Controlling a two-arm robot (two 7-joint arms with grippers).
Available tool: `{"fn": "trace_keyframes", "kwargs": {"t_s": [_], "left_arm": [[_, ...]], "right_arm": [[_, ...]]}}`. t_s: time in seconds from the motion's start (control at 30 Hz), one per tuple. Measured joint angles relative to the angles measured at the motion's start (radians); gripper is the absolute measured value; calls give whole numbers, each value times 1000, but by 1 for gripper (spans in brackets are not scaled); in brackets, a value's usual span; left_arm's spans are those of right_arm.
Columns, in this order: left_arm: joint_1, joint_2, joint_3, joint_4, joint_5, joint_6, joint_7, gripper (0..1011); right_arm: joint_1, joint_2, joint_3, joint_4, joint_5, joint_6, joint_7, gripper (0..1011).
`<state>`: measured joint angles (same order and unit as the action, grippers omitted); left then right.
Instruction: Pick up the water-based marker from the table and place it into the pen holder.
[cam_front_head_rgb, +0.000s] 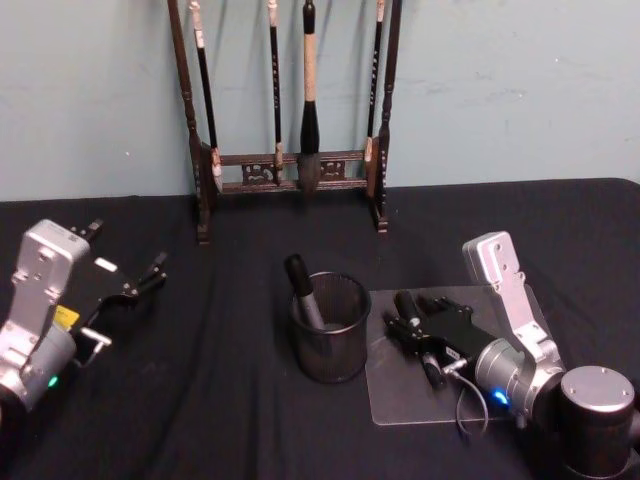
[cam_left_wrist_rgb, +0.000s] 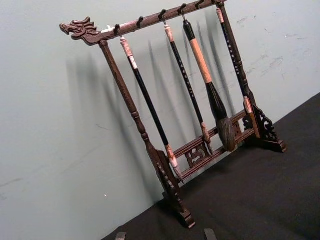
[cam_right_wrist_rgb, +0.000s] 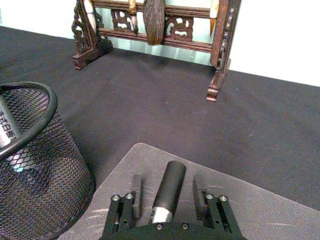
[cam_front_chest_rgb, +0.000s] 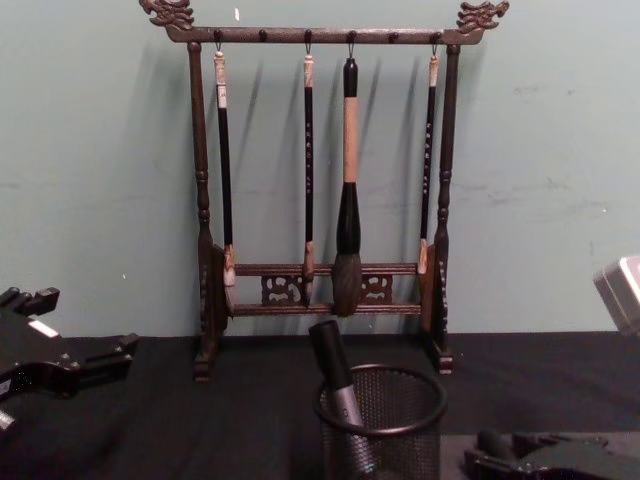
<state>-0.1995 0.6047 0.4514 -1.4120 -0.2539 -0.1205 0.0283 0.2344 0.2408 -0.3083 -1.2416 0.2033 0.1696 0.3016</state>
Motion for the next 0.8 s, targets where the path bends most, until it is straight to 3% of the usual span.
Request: {"fn": "trace_keyframes", "kwargs": {"t_s": [0.33,0.53,0.8], "left_arm": [[0,0,0,0,0,0,0,1009],[0,0,0,0,0,0,0,1009],[0,0,0,0,0,0,0,1009]], "right_arm": [[0,0,0,0,0,0,0,346],[0,0,0,0,0,0,-1,270],[1,0,0,2,3,-2,6,251]]}}
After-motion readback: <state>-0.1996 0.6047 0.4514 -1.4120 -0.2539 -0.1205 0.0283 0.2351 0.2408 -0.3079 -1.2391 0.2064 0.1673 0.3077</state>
